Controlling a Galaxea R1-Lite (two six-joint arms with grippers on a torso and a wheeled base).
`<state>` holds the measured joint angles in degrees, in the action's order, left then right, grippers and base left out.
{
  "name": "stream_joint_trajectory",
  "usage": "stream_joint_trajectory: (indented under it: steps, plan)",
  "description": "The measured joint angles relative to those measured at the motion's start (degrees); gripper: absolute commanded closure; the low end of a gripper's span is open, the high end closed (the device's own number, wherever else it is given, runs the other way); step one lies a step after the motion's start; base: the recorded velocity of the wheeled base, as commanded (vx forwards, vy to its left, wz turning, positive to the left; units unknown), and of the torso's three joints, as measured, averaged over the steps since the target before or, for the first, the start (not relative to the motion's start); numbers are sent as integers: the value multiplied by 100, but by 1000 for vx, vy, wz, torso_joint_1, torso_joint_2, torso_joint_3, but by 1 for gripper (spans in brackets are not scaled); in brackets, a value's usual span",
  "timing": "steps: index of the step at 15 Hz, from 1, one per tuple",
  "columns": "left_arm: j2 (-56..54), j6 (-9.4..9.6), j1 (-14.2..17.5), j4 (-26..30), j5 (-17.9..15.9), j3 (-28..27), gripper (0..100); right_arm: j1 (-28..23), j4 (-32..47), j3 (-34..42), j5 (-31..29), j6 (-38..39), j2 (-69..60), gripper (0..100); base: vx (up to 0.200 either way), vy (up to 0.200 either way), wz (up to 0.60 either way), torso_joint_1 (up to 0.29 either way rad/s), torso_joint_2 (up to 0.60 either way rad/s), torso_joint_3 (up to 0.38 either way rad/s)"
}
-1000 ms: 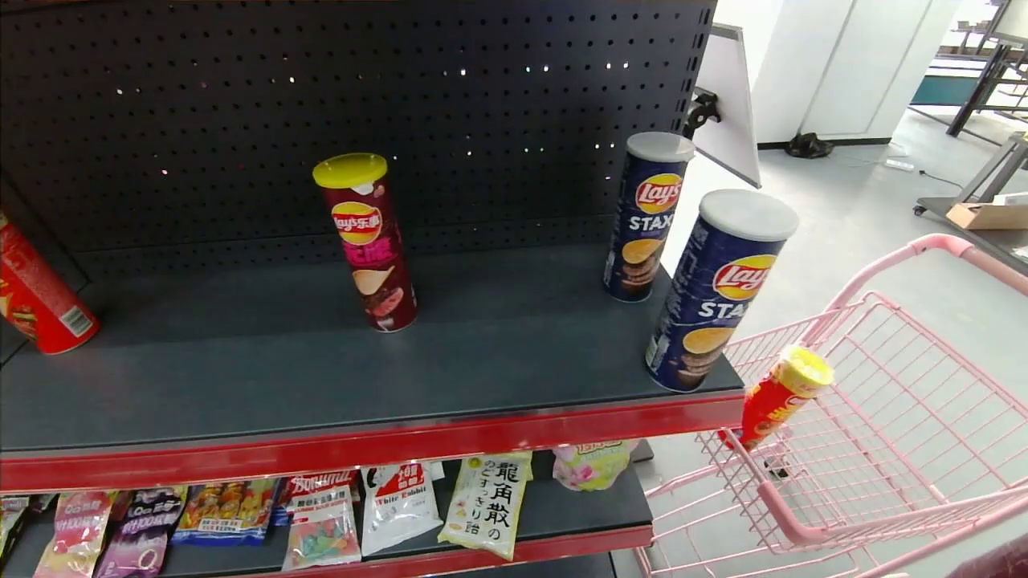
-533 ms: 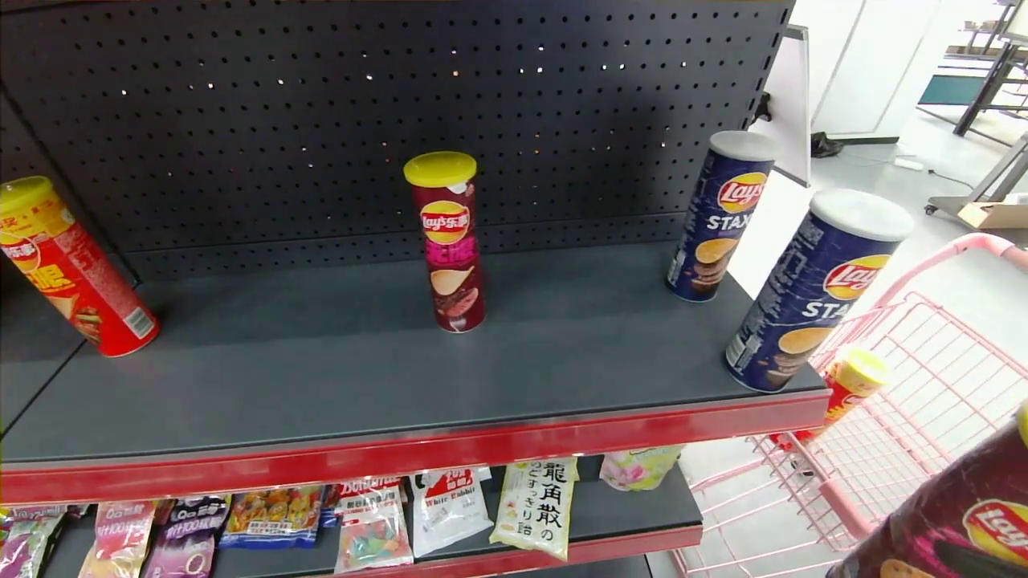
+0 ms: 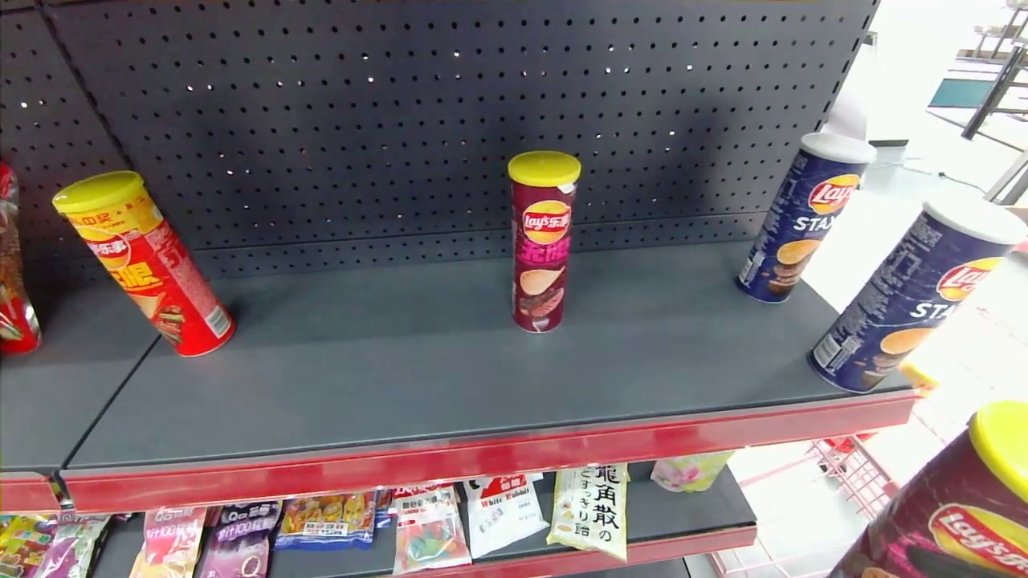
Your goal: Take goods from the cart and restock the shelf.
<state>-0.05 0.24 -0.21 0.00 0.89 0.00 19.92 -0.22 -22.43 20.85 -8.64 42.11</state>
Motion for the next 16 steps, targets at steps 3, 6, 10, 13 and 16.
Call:
stream_joint_trajectory:
  steps: [3,6,10,13,16]
  plan:
    - [0,9,2,-5,-2,0,0,4,0,61,-2,-13,-38,100,133,0,0,-2,3,8]
    - [0,2,2,-10,-5,0,0,9,4,96,-5,-16,-77,100,133,0,0,-6,5,3]
    - [0,-6,5,-2,-2,0,0,11,9,113,-7,-13,-110,100,0,0,0,0,0,0]
    - [0,-9,5,0,-2,0,0,22,11,124,-5,-20,-241,100,0,0,0,0,0,0]
    - [21,2,2,0,-11,0,0,17,29,177,-7,-61,-564,100,0,0,0,0,0,0]
